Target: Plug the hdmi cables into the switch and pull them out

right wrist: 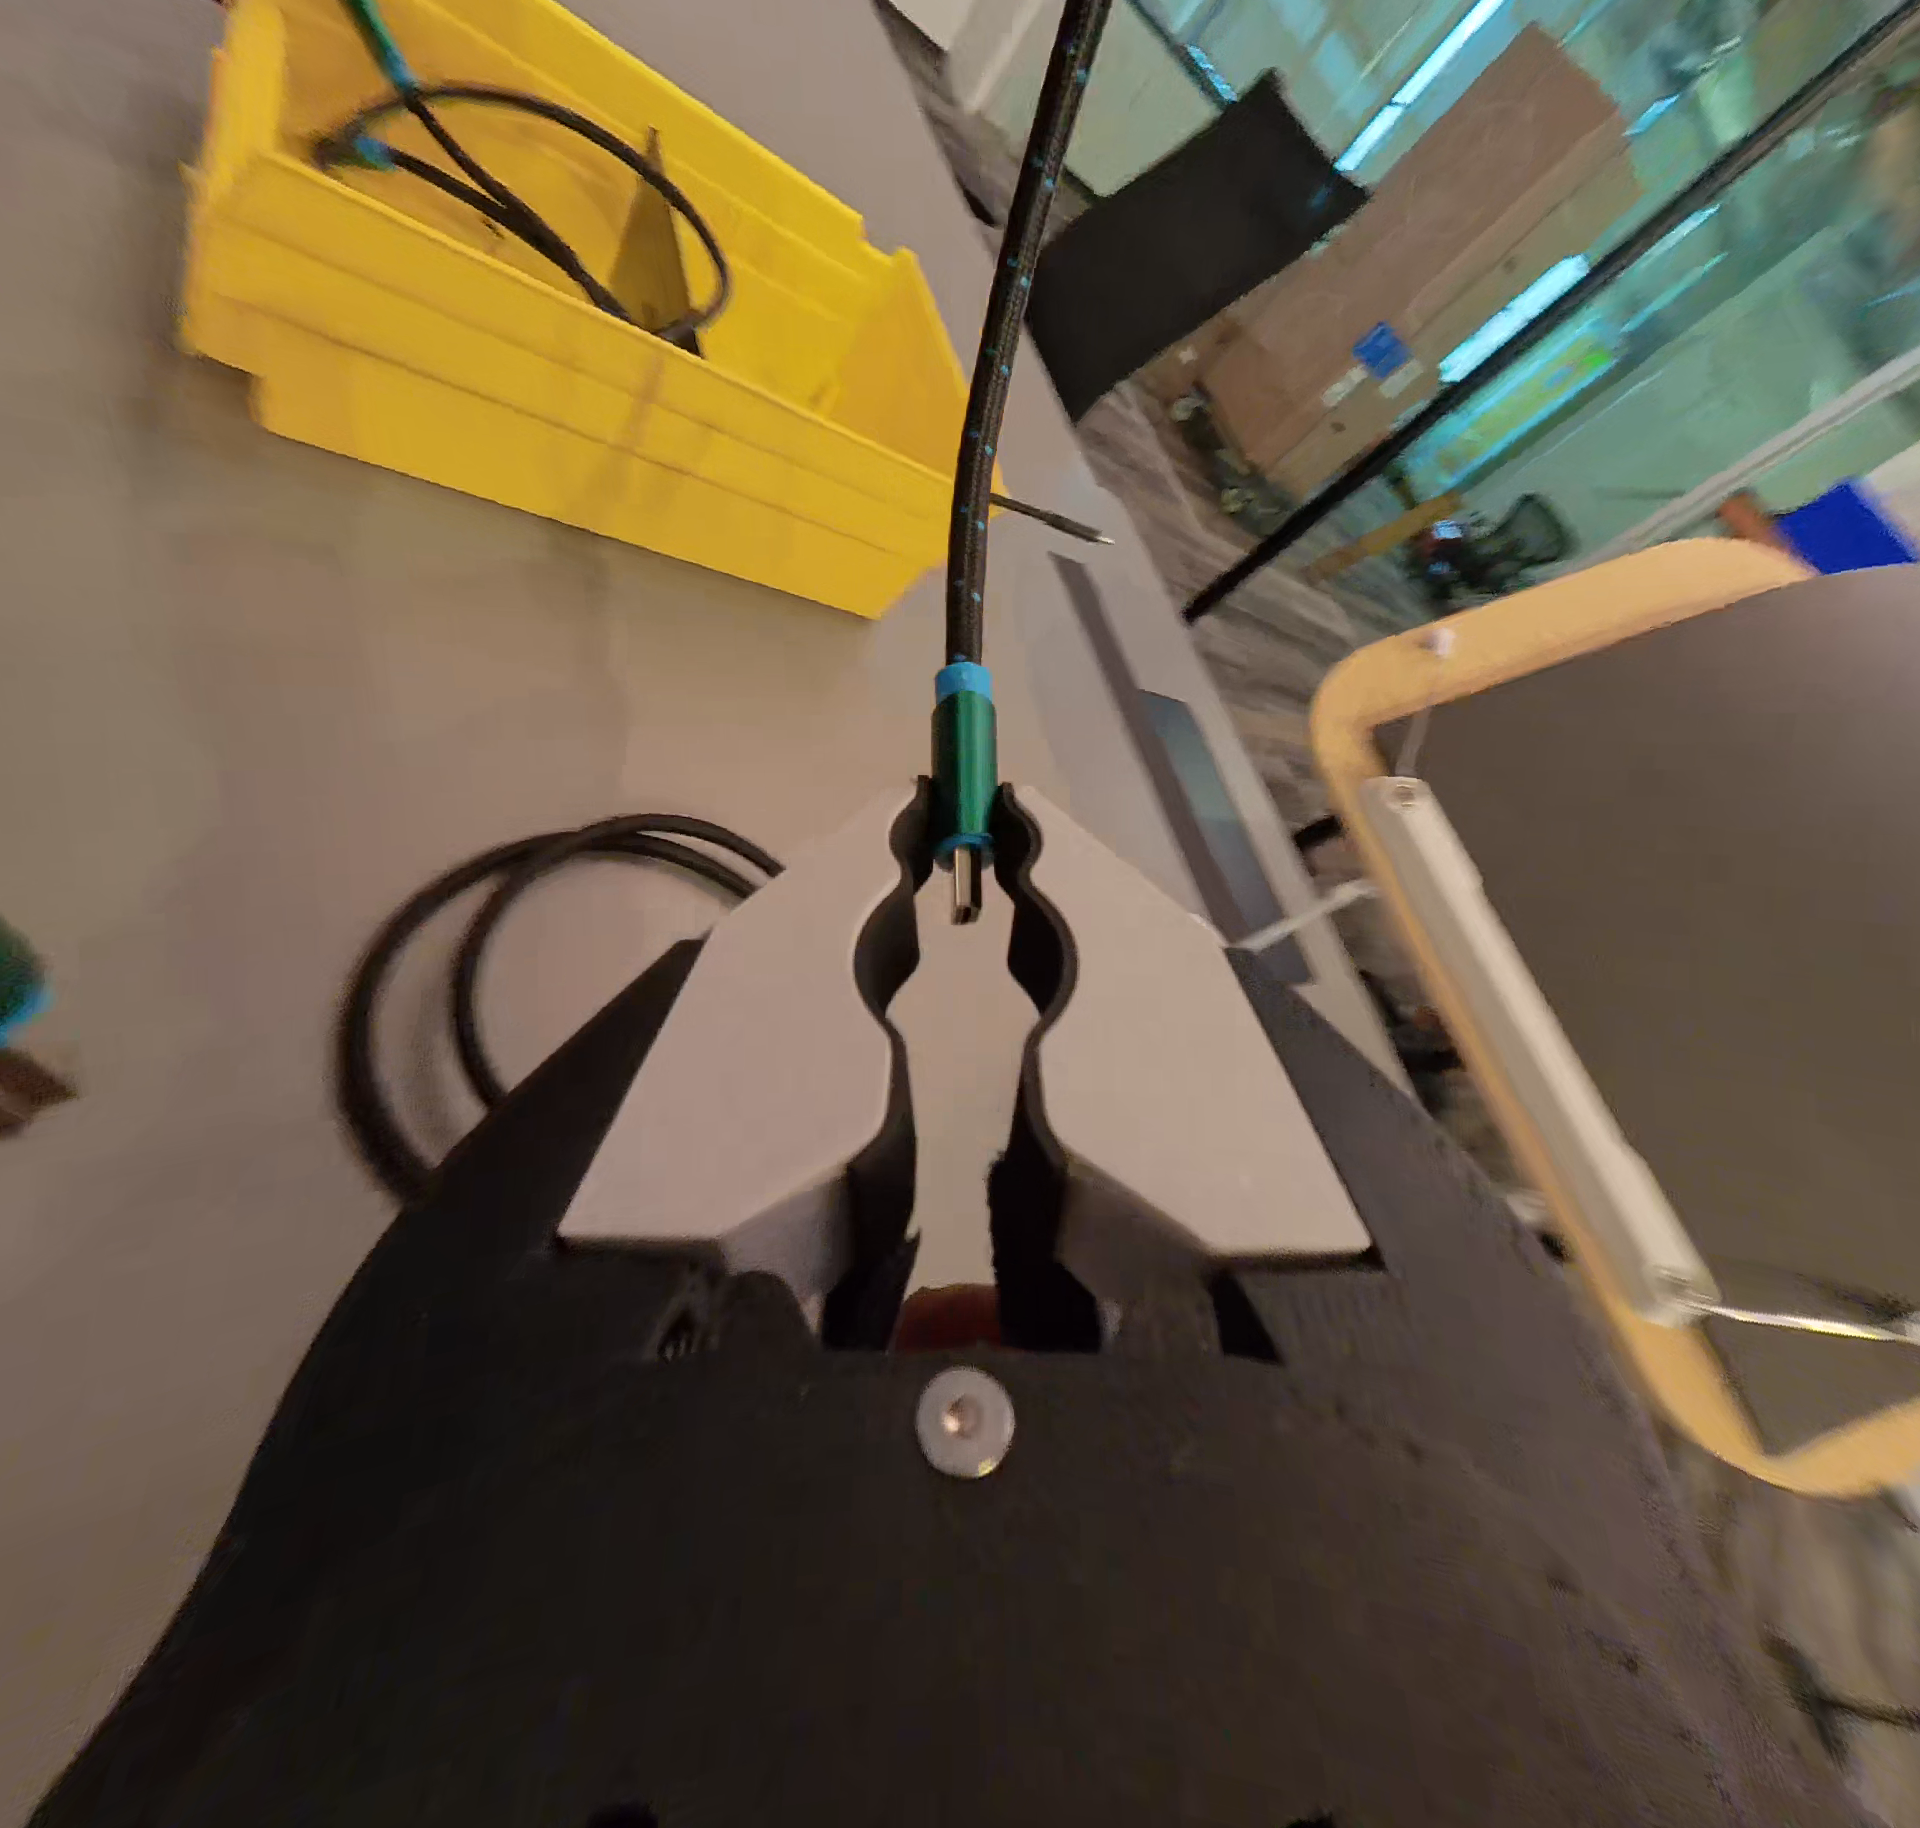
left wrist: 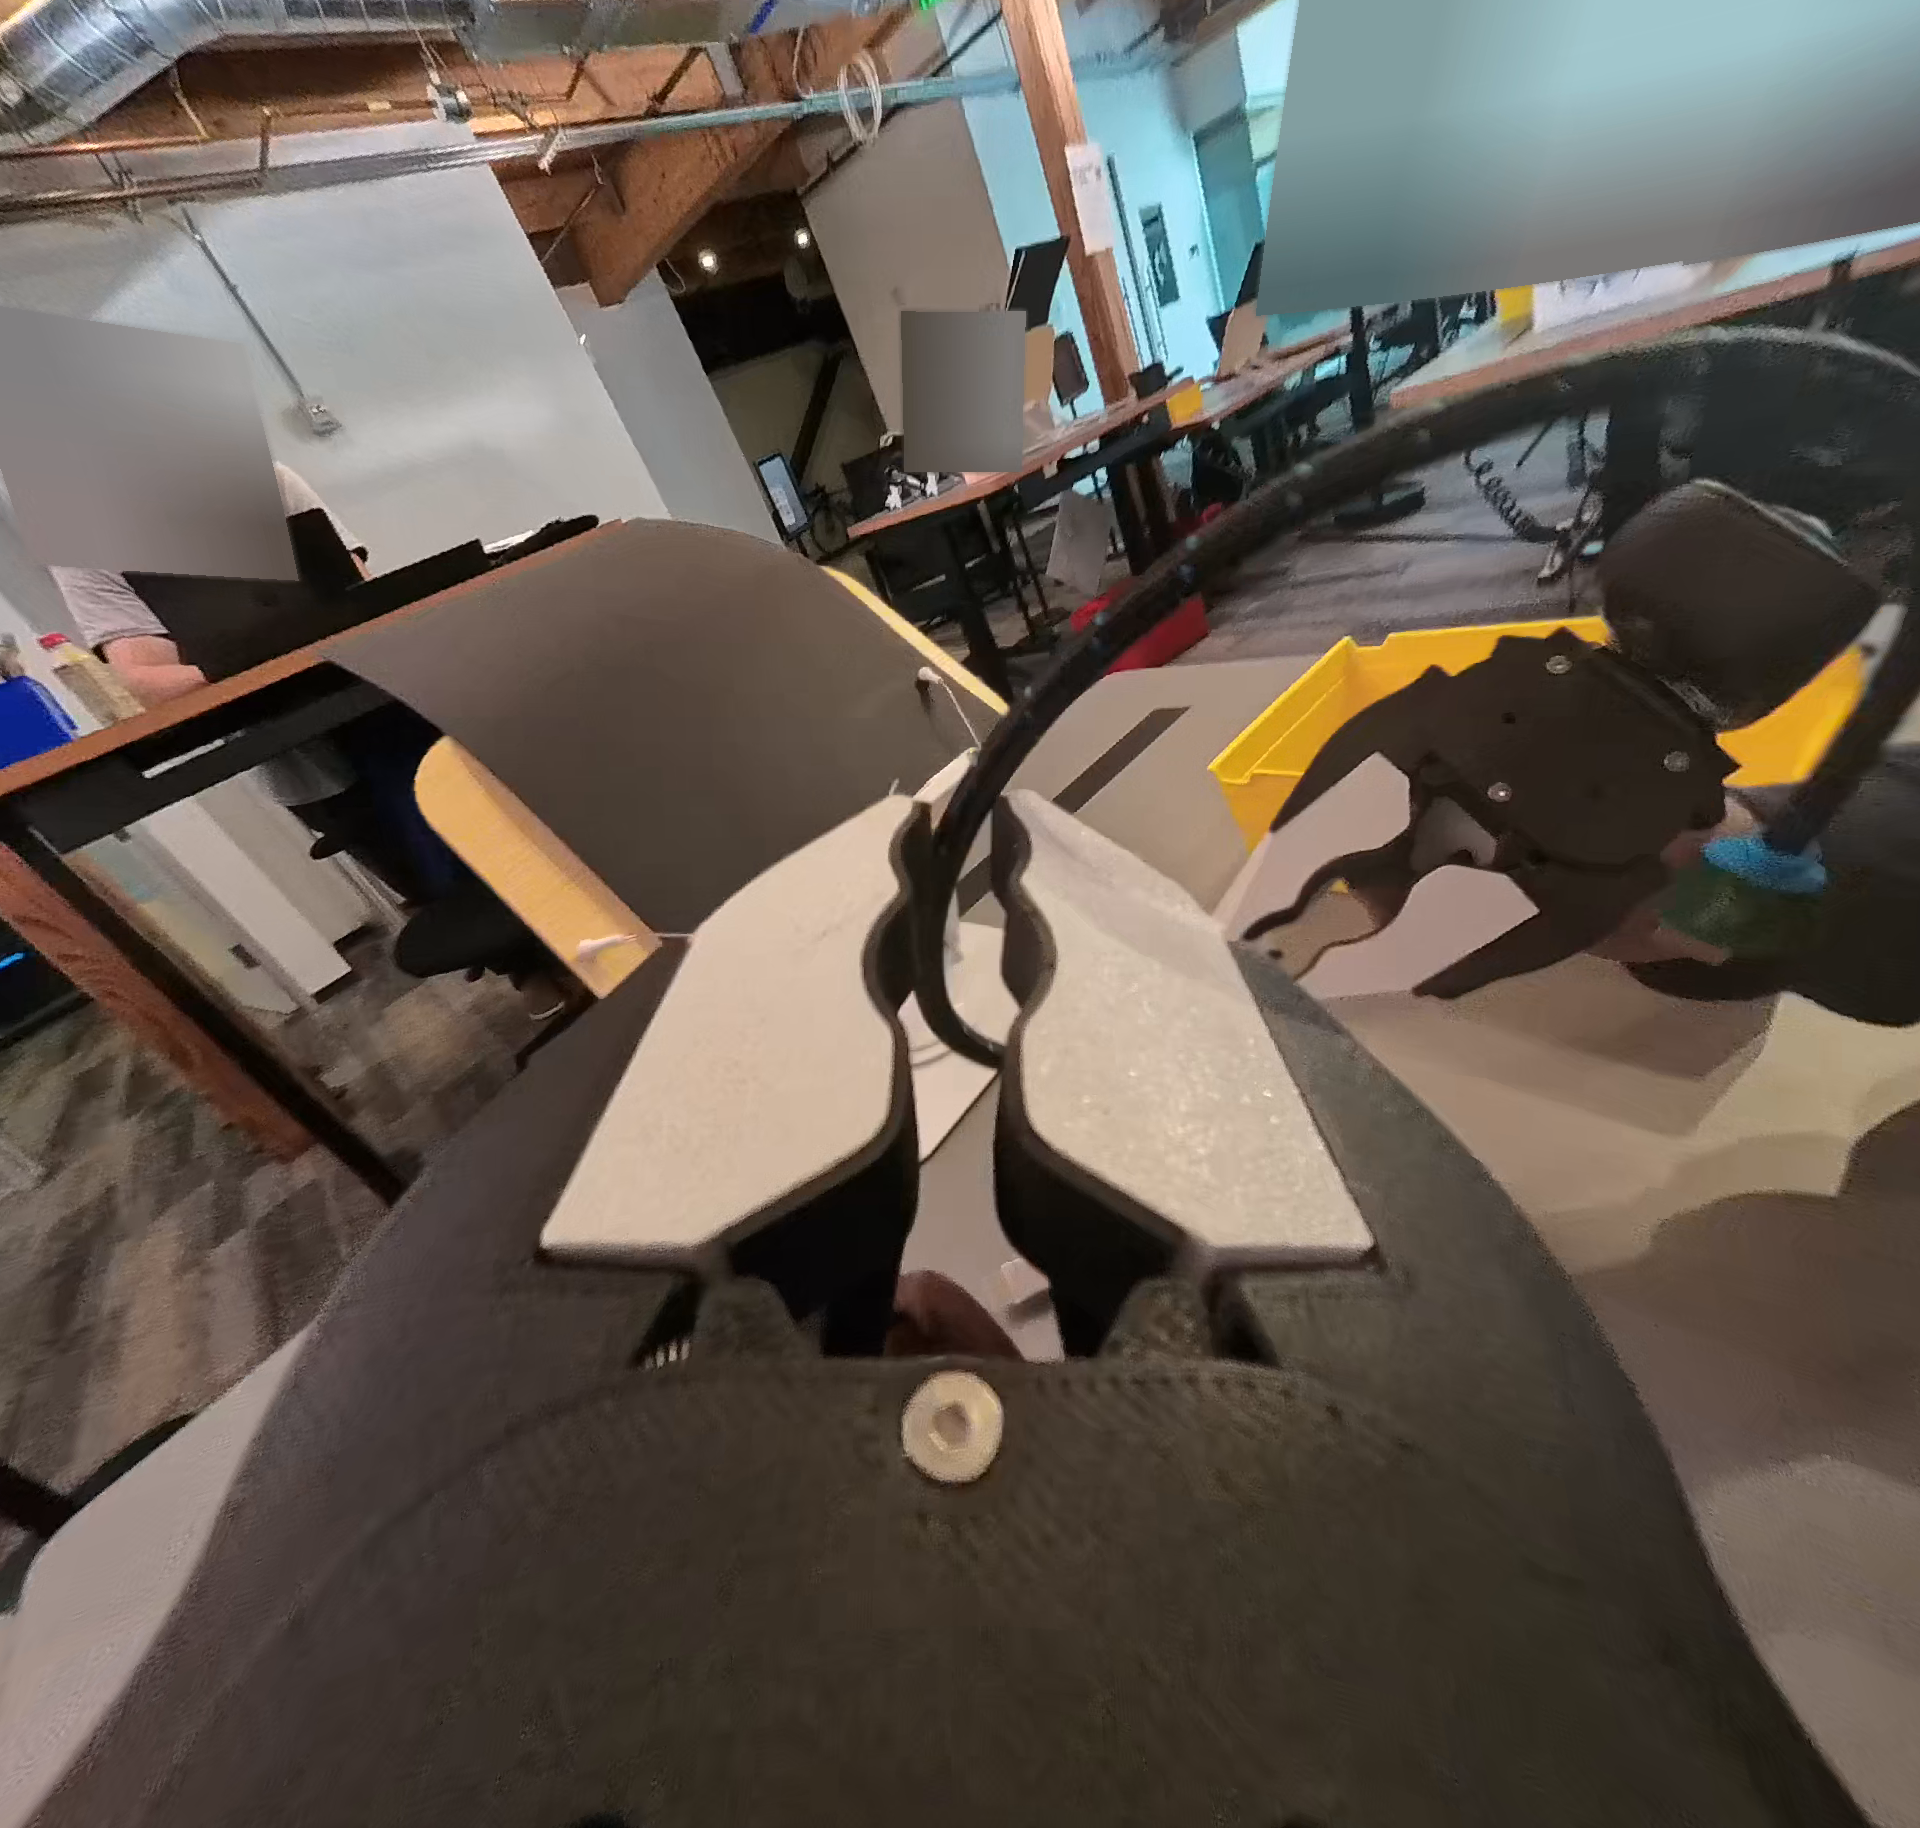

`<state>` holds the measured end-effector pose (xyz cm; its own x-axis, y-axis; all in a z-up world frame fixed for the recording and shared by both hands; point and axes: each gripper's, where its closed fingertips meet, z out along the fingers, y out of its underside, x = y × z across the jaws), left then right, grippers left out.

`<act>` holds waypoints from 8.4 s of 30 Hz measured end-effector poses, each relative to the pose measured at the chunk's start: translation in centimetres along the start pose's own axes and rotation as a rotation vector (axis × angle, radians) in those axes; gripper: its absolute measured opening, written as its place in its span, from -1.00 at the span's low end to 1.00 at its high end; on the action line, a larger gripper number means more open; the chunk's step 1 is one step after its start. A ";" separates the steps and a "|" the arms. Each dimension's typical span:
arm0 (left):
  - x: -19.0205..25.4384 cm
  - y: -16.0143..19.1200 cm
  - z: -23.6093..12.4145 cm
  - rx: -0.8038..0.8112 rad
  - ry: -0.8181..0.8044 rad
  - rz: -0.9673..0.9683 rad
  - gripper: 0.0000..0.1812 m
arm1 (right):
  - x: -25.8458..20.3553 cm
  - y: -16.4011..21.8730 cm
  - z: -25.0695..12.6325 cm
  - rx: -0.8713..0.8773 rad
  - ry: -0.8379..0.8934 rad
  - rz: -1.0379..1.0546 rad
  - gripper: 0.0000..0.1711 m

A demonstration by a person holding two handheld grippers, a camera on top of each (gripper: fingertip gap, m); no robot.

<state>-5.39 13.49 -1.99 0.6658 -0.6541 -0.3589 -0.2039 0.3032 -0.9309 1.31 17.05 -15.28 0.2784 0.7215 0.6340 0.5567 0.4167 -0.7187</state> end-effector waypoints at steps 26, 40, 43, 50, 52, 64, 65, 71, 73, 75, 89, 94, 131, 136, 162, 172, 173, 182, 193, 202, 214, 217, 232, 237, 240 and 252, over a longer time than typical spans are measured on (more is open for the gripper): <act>1.3 8.3 0.7 -0.157 0.031 -0.120 -0.66 | 0.2 -0.5 0.1 0.106 -0.507 0.652 -0.90; 8.9 7.0 1.5 0.018 0.414 -0.244 -0.48 | -6.2 -5.1 -4.5 0.226 -1.241 1.027 -0.90; 10.6 6.2 0.7 0.038 0.536 -0.220 -0.57 | -6.9 -5.7 -5.8 0.234 -1.363 1.023 -0.90; 11.7 4.5 0.1 0.119 0.626 -0.345 -0.89 | -8.0 -6.4 -6.6 0.192 -1.476 0.996 -0.89; 11.7 4.2 0.1 0.132 0.612 -0.384 -0.95 | -7.4 -6.4 -6.1 0.220 -1.434 1.009 -0.88; 8.3 2.4 1.1 0.254 0.446 -0.711 -0.96 | -5.0 -4.3 -4.0 0.348 -0.812 0.805 -0.41; 8.0 2.3 1.2 0.265 0.431 -0.738 -0.96 | -4.9 -4.2 -4.2 0.351 -0.780 0.805 -0.41; 7.5 2.6 1.5 0.280 0.395 -0.802 -0.98 | -4.4 -4.1 -5.8 0.387 -0.625 0.810 -0.47; 7.6 2.5 1.7 0.287 0.401 -0.817 -0.99 | -4.7 -4.7 -5.6 0.378 -0.638 0.813 -0.44; 8.0 2.4 1.9 0.286 0.411 -0.818 -1.00 | -5.0 -5.7 -5.2 0.405 -0.678 0.839 -0.41; 9.3 2.1 1.8 0.253 0.485 -0.760 -0.99 | -5.5 -8.1 -5.2 0.586 -0.980 1.021 -0.77; 10.0 3.8 1.8 0.104 0.512 -0.596 -0.67 | -5.0 -6.7 -5.5 0.404 -0.948 0.841 -0.78; 11.5 3.7 3.1 -0.034 0.563 -0.573 -0.79 | -3.2 -4.9 -5.9 -0.115 -0.668 0.069 -0.78; 11.6 4.0 3.1 -0.068 0.567 -0.561 -0.74 | -3.0 -4.7 -5.8 -0.135 -0.620 0.025 -0.78; 9.7 4.2 3.4 0.051 0.446 -0.637 -0.79 | -0.9 -4.3 -6.3 -0.053 -0.519 0.202 -0.74; 8.3 3.6 2.8 0.160 0.427 -0.696 -0.79 | -0.1 -4.8 -7.4 0.128 -0.502 0.408 -0.61; 8.4 3.5 2.8 0.163 0.427 -0.697 -0.79 | -0.1 -5.1 -7.3 0.146 -0.499 0.425 -0.61; 9.7 4.7 3.4 0.075 0.387 -0.506 -0.79 | 0.4 -9.8 -6.3 0.185 -0.506 0.346 -0.76; 11.1 6.2 3.8 -0.034 0.385 -0.390 -0.77 | -4.1 -10.7 -0.2 -0.086 -0.719 0.232 -1.00; 10.9 6.4 3.7 -0.051 0.400 -0.403 -0.79 | -4.5 -11.0 -0.7 -0.052 -0.678 0.053 -1.00; 11.2 6.6 4.1 -0.042 0.440 -0.515 -0.78 | -3.5 -10.9 -0.6 -0.015 -0.629 0.055 -1.00; 11.1 6.7 4.1 -0.043 0.439 -0.506 -0.79 | -3.6 -10.7 -0.9 -0.032 -0.694 0.123 -1.00; 10.6 6.5 3.9 -0.054 0.431 -0.473 -0.81 | -4.5 -10.7 -1.4 -0.031 -0.721 0.051 -1.00; 10.3 6.7 3.9 -0.065 0.420 -0.445 -0.82 | -4.6 -10.7 -1.1 -0.057 -0.709 0.057 -1.00; 10.5 7.1 4.0 -0.079 0.411 -0.425 -0.83 | -4.8 -10.4 -1.2 -0.063 -0.794 0.168 -1.00; 11.7 8.4 4.2 -0.067 0.416 -0.437 -0.83 | -5.7 -9.2 -1.4 -0.143 -1.041 0.429 -1.00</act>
<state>3.73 11.28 -13.71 0.3647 -0.9282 0.0736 -0.0285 -0.0901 -0.9955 -4.29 8.35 -11.92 -0.2813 0.9265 -0.2499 0.6750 0.0059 -0.7378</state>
